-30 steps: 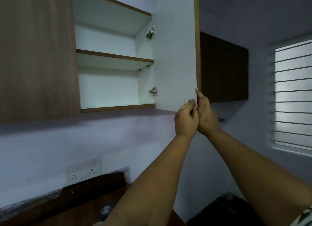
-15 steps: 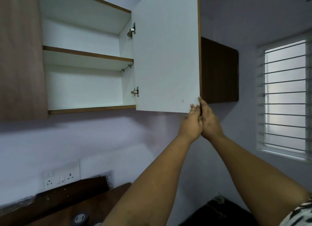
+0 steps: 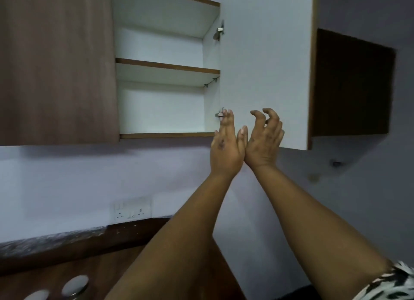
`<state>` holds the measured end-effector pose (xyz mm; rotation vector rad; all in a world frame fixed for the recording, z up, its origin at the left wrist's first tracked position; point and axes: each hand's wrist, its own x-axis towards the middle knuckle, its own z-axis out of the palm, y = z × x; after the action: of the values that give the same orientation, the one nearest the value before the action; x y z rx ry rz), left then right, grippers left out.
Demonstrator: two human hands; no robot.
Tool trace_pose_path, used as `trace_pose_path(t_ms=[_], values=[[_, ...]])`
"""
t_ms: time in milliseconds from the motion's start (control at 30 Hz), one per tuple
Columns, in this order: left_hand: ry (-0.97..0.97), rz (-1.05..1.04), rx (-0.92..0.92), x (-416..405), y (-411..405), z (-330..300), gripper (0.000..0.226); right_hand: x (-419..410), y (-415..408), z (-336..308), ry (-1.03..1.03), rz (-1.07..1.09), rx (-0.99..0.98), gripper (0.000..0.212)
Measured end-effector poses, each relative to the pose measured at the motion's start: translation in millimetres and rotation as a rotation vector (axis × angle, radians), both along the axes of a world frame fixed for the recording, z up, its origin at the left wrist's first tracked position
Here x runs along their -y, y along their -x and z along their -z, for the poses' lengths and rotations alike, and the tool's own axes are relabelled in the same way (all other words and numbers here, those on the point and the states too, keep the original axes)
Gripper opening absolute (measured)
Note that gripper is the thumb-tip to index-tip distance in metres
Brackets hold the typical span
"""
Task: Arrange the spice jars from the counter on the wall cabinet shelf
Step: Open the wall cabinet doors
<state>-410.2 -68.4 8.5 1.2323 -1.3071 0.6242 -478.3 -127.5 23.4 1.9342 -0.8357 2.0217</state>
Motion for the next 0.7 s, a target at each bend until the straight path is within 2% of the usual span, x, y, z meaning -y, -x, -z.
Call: trace_pose_path(t_ms=[167, 333, 433, 700], values=[[-0.048, -0.270, 0.037, -55.4, -105.6, 2.3, 0.060, -37.1, -98.0, 3.1, -0.024, -0.208, -0.047, 0.042], [-0.178, -0.722, 0.332, -111.1, -213.7, 13.6, 0.069, -78.1, -195.5, 10.3, 0.032, -0.346, -0.122, 0.042], [-0.270, -0.835, 0.317, -135.4, -271.0, 11.3, 0.077, -94.8, -252.3, 8.9, 0.022, -0.406, -0.145, 0.043], [-0.403, -1.004, 0.363, -169.1, -391.2, 0.5, 0.076, -109.6, -373.1, -1.1, -0.064, -0.599, -0.254, 0.054]])
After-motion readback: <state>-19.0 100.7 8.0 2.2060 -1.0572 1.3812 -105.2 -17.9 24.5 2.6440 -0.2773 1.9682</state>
